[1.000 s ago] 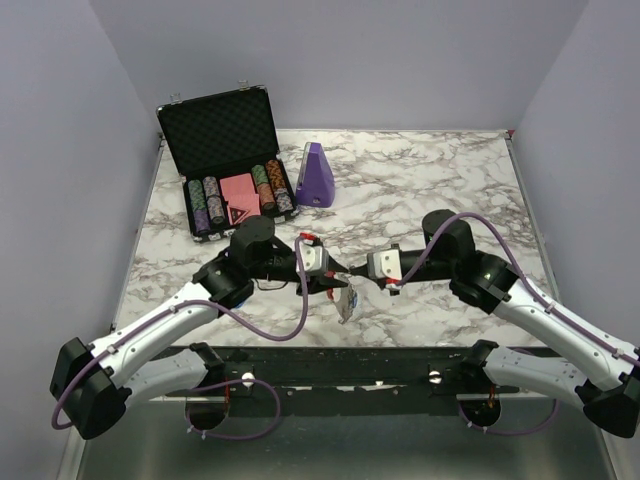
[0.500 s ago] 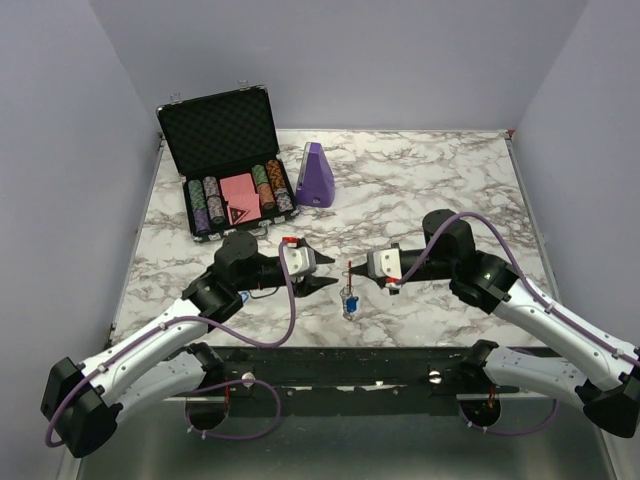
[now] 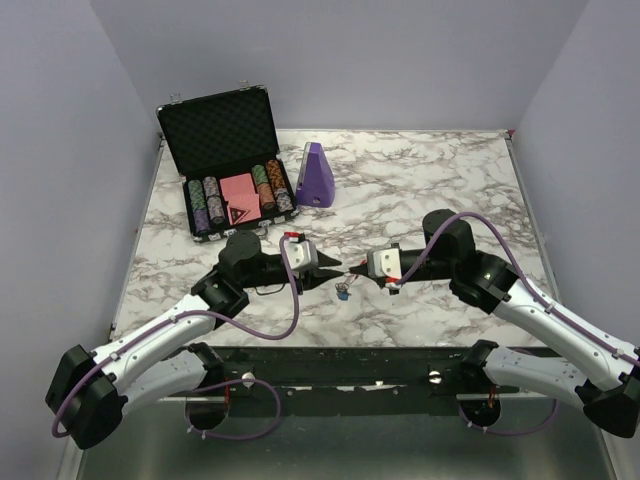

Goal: Put the keys on the keyring

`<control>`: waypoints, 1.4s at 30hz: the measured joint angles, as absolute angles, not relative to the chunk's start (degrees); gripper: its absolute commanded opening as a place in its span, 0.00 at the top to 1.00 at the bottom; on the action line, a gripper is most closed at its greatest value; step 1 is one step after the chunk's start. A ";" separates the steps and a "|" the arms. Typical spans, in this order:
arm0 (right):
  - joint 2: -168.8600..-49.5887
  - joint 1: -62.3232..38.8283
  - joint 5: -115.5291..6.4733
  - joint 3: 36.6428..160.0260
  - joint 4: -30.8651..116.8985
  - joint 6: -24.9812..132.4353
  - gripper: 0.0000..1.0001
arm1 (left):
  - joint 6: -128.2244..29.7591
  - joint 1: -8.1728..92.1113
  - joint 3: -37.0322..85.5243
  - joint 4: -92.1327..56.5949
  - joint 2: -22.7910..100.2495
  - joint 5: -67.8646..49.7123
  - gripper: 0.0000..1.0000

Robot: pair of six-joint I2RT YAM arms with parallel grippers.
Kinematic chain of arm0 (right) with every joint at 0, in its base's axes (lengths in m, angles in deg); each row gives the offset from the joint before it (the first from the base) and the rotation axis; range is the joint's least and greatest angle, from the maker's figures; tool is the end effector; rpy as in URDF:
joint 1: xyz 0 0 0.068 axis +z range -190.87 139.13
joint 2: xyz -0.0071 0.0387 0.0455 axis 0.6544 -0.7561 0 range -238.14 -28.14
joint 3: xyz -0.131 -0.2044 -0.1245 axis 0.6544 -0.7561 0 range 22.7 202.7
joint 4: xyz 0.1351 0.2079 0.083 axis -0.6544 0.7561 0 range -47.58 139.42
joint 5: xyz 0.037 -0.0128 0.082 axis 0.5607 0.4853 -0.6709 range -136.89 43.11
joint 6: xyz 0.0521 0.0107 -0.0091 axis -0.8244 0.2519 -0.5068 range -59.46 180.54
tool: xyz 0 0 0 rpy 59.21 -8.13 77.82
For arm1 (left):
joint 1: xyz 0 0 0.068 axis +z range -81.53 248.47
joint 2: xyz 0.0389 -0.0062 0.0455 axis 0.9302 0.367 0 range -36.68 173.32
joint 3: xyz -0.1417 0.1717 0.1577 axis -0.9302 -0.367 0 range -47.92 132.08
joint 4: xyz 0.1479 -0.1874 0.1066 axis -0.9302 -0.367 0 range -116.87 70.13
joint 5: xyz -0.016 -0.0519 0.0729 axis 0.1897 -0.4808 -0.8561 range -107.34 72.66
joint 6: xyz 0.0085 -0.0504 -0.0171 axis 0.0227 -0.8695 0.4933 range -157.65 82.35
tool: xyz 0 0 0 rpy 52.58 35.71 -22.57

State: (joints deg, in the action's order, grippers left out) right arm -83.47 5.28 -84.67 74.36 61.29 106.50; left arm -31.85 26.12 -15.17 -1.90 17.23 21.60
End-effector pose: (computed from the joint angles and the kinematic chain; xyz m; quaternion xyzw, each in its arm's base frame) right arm 0.1314 0.1683 0.3357 -0.6913 0.4165 0.2702 0.5250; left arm 0.1447 -0.1622 0.2887 0.4885 0.5319 -0.4331 0.5394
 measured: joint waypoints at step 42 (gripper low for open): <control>-83.37 5.25 -84.60 74.03 60.90 106.54 1.00 | -34.36 26.14 -15.61 0.25 20.66 26.65 1.00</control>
State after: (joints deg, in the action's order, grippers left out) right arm -83.37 5.25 -84.60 74.03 60.90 106.54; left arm -34.36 26.14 -15.61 0.25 20.66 26.65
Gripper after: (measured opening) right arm 0.005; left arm 0.008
